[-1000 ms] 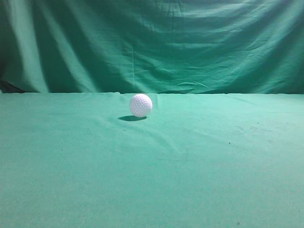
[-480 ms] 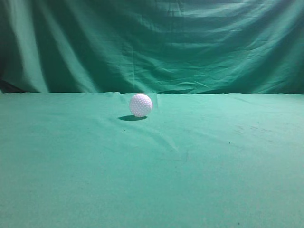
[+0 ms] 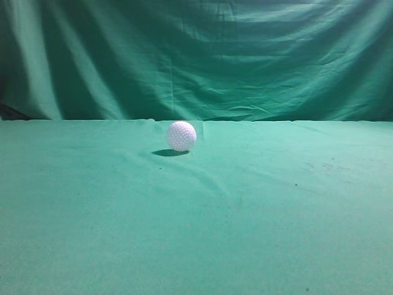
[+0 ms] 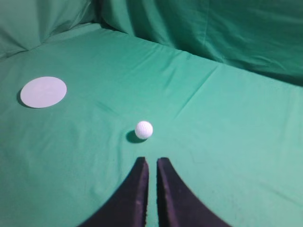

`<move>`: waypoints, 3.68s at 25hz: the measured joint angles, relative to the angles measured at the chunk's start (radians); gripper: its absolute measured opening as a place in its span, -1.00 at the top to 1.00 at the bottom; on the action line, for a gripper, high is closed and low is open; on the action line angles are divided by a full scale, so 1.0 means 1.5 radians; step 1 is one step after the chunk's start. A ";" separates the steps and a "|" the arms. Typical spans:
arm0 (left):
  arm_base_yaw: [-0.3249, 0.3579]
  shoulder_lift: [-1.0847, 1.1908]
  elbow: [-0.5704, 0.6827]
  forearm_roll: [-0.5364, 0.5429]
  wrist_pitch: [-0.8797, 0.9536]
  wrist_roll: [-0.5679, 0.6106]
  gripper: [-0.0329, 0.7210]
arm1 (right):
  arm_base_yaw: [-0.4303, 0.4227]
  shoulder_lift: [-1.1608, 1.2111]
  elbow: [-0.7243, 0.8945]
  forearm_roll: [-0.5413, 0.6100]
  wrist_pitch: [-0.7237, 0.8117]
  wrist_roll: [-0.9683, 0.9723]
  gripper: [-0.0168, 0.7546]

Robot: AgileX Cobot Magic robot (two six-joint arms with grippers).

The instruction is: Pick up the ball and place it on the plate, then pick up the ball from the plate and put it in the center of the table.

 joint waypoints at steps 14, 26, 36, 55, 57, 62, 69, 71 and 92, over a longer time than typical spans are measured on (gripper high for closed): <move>-0.054 0.020 0.022 -0.001 -0.032 0.044 0.91 | 0.000 -0.105 0.301 0.002 -0.240 0.086 0.77; -0.054 0.020 0.022 -0.002 -0.032 0.044 0.91 | 0.000 -0.105 0.302 0.002 -0.295 0.102 0.77; -0.054 0.020 0.022 -0.009 -0.032 0.044 0.91 | -0.025 -0.136 0.302 -0.096 -0.218 0.085 0.77; -0.054 0.020 0.022 -0.010 -0.032 0.044 0.91 | -0.363 -0.390 0.526 -0.049 -0.327 0.094 0.77; -0.054 0.020 0.022 -0.010 -0.032 0.044 0.91 | -0.375 -0.391 0.526 -0.049 -0.314 0.094 0.77; -0.054 0.020 0.022 -0.010 -0.032 0.044 0.91 | -0.386 -0.391 0.527 -0.049 -0.272 0.093 0.77; -0.054 0.020 0.022 -0.010 -0.032 0.044 0.91 | -0.387 -0.391 0.527 -0.050 -0.216 0.080 0.77; -0.054 0.020 0.022 -0.010 -0.032 0.044 0.91 | -0.387 -0.391 0.527 -0.051 -0.213 0.076 0.77; -0.054 0.012 0.023 -0.010 -0.032 0.045 0.91 | -0.387 -0.391 0.527 -0.050 -0.209 0.080 0.77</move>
